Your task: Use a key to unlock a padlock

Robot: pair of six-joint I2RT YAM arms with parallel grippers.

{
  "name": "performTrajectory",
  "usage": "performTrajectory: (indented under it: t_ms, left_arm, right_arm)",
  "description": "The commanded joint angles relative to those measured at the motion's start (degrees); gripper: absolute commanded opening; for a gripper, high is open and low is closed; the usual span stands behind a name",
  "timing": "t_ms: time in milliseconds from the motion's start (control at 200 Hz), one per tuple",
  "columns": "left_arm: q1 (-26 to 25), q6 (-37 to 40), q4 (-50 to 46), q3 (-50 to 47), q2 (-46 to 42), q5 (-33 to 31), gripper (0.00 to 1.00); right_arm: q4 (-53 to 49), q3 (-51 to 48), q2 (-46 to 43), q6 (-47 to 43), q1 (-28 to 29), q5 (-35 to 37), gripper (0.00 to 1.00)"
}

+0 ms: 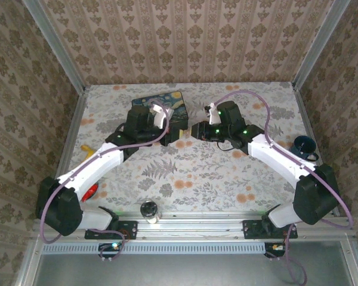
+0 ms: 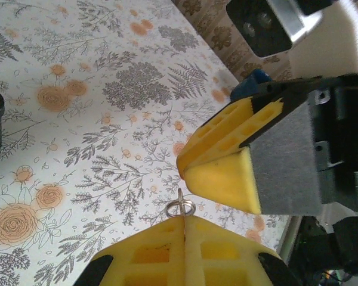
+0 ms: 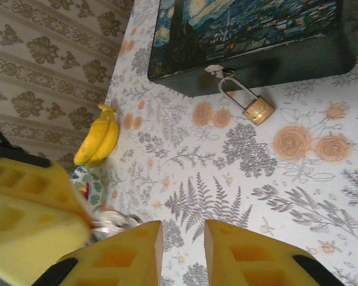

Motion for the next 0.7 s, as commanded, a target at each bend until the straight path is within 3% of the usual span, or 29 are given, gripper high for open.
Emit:
performTrajectory:
  t_ms: [0, 280, 430, 500, 595, 695]
  left_arm:
    - [1.5, -1.0, -2.5, 1.6, -2.3, 6.1, 0.00]
    - [4.5, -4.2, -8.8, 4.5, -2.3, 11.0, 0.00]
    - [5.5, -5.5, -22.1, 11.7, 0.9, 13.7, 0.00]
    - [5.7, -7.1, -27.1, 13.9, 1.7, 14.6, 0.00]
    - [6.0, -10.4, -30.0, 15.1, 1.9, 16.5, 0.00]
    - [6.2, -11.1, -33.2, 15.8, 1.1, 15.8, 0.00]
  right_arm:
    - [-3.5, 0.8, -2.2, -3.4, -0.1, 3.5, 0.27]
    - [0.7, -5.2, -9.6, -11.9, 2.4, 12.2, 0.30]
    - [6.8, -10.7, -15.3, -25.8, 9.5, 24.2, 0.37]
    - [11.9, -14.1, -16.9, -32.9, 12.8, 27.2, 0.38]
    - [21.1, -18.5, -18.1, -42.1, 17.0, 31.4, 0.48]
    - [27.1, -21.0, -18.1, -48.4, 18.6, 32.8, 0.50]
